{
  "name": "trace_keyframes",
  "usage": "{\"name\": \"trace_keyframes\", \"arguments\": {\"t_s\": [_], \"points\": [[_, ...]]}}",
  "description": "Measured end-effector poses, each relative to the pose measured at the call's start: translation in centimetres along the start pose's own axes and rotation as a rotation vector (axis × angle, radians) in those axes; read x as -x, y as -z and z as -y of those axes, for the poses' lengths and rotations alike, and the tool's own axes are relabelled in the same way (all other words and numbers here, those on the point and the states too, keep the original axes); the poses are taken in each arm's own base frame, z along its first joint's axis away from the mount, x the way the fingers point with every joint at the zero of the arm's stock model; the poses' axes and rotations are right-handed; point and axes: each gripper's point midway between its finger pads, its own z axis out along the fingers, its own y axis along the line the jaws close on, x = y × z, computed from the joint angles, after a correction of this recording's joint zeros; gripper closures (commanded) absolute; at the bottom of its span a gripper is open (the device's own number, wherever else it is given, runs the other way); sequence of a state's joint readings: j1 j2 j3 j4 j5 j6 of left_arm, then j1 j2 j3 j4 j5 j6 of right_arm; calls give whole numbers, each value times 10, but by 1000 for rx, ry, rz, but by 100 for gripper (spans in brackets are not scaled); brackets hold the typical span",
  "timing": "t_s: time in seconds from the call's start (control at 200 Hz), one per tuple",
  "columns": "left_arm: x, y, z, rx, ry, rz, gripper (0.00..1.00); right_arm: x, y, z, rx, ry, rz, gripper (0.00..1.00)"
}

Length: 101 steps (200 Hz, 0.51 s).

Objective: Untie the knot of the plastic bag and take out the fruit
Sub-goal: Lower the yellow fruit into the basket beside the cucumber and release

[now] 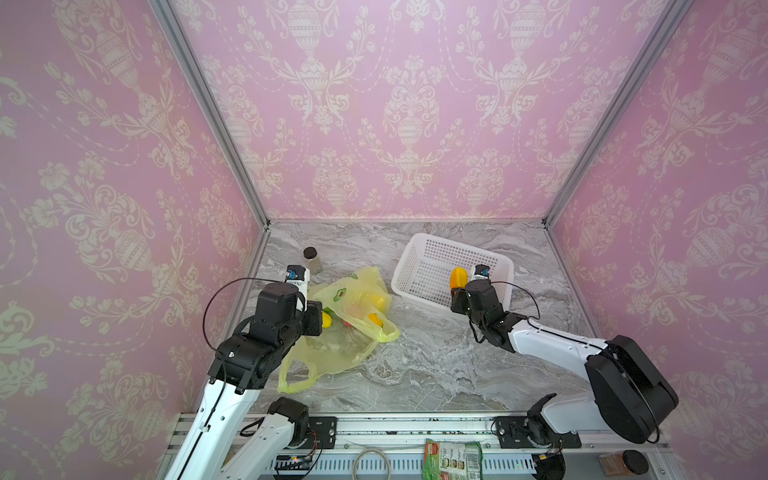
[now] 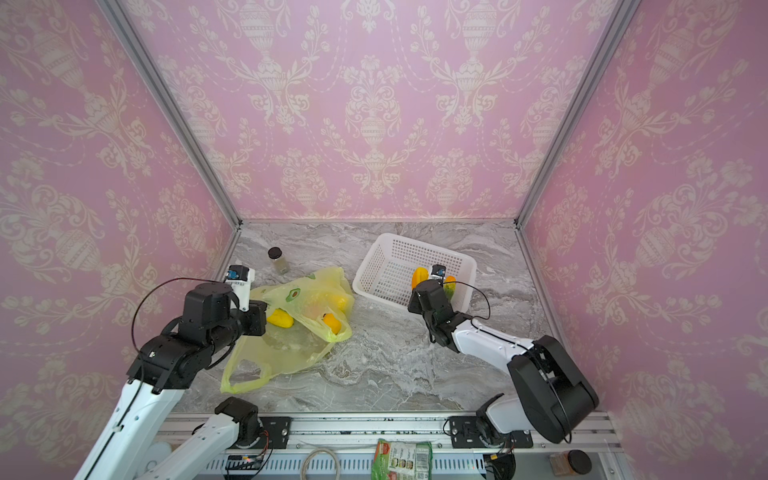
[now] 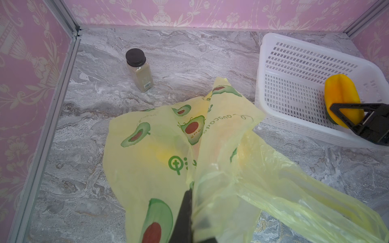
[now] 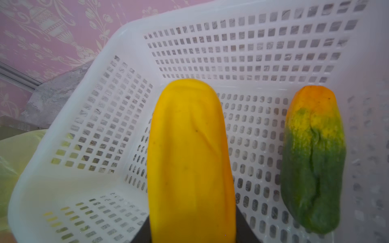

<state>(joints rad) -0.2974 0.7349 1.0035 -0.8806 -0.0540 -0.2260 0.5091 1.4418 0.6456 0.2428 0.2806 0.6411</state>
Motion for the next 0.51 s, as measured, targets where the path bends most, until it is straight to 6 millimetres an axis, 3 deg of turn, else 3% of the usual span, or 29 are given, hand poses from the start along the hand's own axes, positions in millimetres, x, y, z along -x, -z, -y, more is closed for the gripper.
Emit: {"name": "trace_keyframes", "arguments": {"t_s": [0.15,0.415,0.505], "points": [[0,0,0,0,0,0,100,-14,-18,12,-44,-19,-61,79],[0,0,0,0,0,-1,100,-16,-23,13,-51,-35,-79,51],[0,0,0,0,0,-1,100,-16,-23,16,-67,-30,-76,48]]}}
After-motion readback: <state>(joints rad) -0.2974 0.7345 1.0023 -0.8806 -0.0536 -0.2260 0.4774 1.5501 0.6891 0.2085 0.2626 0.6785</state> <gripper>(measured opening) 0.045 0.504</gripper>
